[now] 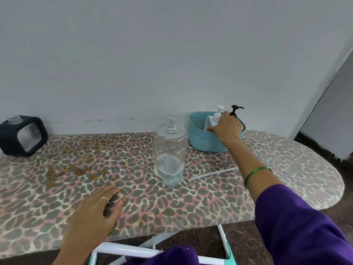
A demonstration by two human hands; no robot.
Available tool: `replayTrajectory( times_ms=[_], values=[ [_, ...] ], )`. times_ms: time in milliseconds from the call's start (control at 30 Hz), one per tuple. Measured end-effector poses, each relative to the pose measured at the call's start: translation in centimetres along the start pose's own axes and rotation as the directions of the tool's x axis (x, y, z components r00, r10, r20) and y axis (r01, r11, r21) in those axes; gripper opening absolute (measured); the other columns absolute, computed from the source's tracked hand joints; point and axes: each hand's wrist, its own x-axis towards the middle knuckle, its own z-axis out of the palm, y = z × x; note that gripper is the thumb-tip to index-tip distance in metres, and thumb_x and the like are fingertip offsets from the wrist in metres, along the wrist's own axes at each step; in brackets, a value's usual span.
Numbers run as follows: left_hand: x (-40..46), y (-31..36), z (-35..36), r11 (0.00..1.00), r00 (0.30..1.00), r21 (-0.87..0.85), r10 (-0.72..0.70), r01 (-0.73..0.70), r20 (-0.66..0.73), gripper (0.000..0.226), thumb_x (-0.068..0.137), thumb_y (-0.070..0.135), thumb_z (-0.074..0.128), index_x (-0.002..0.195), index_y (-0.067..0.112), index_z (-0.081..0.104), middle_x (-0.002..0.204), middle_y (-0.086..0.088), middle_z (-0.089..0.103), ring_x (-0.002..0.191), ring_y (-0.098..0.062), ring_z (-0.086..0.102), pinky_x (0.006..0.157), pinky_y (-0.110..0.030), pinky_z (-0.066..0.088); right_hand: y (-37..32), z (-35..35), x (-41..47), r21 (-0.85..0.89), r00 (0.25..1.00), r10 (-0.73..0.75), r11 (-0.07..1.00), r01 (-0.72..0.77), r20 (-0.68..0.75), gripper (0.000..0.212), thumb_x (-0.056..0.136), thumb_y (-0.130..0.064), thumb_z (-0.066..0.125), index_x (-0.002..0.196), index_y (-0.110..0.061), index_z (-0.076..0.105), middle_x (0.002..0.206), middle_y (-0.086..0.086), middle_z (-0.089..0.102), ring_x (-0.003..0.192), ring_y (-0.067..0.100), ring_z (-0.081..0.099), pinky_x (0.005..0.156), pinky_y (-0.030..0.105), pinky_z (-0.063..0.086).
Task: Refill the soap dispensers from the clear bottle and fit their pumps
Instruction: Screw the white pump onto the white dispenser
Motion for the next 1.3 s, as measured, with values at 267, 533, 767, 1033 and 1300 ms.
replayTrajectory(
  times_ms=[267,533,767,1033,1300],
  values=[
    [0.1,-0.3,0.2,1.0,1.0,0.007,0.016,-0.016,-0.008,0.04,0.087,0.033,0.067,0.125,0.023,0.064,0.135,0.008,0.058,0.125,-0.015,0.052,0.106,-0.036,0.041,-0.5,0.8,0.8,-0.029,1.0,0.015,0.999,-0.015,-0.009,0.055,0.078,-0.034,0.077,0.114,0.002,0.057,0.112,0.019,0.06,0.105,0.035,0.058,0.083,0.043,0.049],
    [0.1,-0.5,0.4,1.0,1.0,0.016,0.023,-0.023,-0.015,0.04,0.086,0.034,0.069,0.124,0.023,0.066,0.133,0.008,0.059,0.123,-0.015,0.054,0.104,-0.036,0.043,-0.2,0.7,1.2,-0.05,1.0,0.015,0.999,-0.016,-0.012,0.057,0.081,-0.032,0.076,0.121,0.001,0.053,0.127,0.02,0.048,0.118,0.037,0.048,0.097,0.046,0.043],
    [0.1,-0.5,0.5,0.999,0.998,0.003,0.047,-0.047,-0.049,0.036,0.086,0.032,0.07,0.119,0.019,0.069,0.127,0.004,0.064,0.118,-0.017,0.058,0.102,-0.039,0.045,-0.2,0.2,0.6,0.001,0.999,0.03,1.0,-0.03,0.014,0.051,0.083,-0.032,0.073,0.117,-0.001,0.052,0.112,0.016,0.061,0.102,0.035,0.06,0.08,0.043,0.05],
    [-0.2,-0.2,0.3,0.998,0.996,0.001,0.062,-0.062,-0.068,0.051,0.082,0.047,0.051,0.12,0.017,0.068,0.127,0.005,0.064,0.118,-0.016,0.058,0.101,-0.033,0.042,0.4,0.4,-0.5,0.019,0.992,-0.051,0.998,0.053,-0.114,0.048,0.093,-0.041,0.054,0.112,0.002,0.057,0.106,0.02,0.063,0.098,0.038,0.061,0.08,0.045,0.049],
    [-0.4,-0.6,0.6,1.0,0.998,0.002,0.031,-0.031,-0.053,0.067,0.082,0.062,0.032,0.128,0.024,0.062,0.137,0.009,0.056,0.129,-0.011,0.048,0.11,-0.036,0.039,-0.5,-2.2,-1.3,0.124,0.957,-0.195,0.966,0.226,-0.216,0.033,0.09,-0.029,0.052,0.091,0.001,0.066,0.097,0.022,0.063,0.084,0.04,0.06,0.076,0.048,0.052]
  ],
)
